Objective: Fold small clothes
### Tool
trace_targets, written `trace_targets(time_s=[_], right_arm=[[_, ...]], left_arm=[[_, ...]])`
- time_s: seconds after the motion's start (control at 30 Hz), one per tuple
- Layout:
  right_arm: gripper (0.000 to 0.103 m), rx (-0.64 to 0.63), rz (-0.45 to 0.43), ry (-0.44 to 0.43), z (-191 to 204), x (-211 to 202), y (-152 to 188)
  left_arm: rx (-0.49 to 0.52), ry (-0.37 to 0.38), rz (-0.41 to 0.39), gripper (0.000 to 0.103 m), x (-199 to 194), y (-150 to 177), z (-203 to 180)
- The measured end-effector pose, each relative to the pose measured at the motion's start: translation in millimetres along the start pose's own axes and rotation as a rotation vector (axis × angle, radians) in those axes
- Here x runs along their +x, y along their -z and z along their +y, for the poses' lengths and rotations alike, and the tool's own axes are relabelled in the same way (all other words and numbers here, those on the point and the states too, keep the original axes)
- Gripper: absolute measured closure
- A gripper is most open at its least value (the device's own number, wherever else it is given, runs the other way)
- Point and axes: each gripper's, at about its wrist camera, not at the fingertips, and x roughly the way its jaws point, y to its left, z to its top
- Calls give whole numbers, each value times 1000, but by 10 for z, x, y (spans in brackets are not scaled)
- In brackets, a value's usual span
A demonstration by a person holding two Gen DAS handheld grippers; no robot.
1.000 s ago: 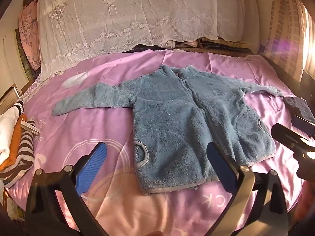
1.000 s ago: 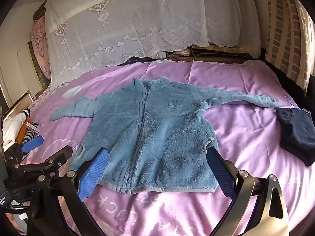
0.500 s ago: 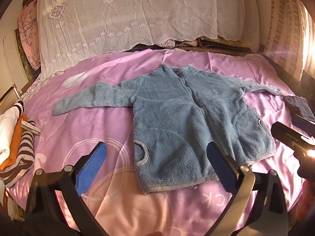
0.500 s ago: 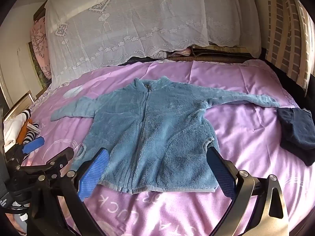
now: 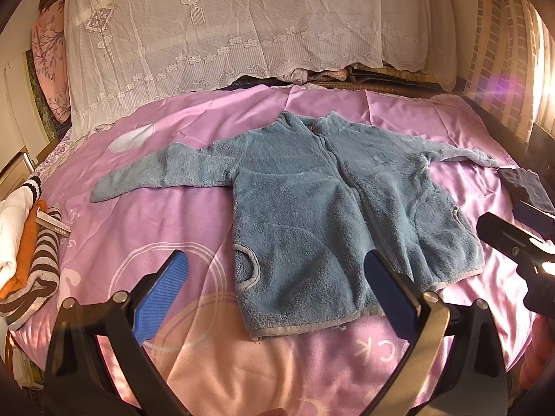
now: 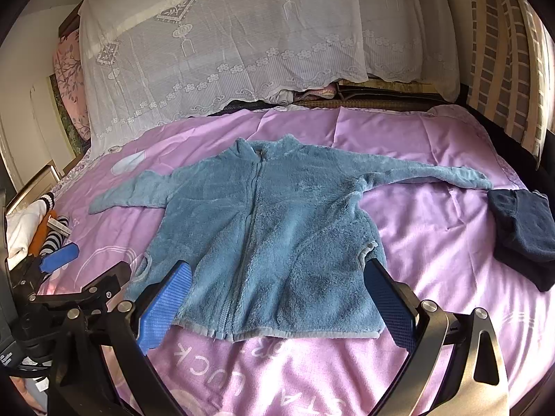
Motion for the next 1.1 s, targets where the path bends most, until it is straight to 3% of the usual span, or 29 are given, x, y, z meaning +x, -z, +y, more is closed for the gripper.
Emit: trace_targets(time_s=[1.1], right_arm=[[3, 4, 4, -3, 0, 7, 4]], left_arm=[[0, 2, 10, 4, 13, 74, -61]])
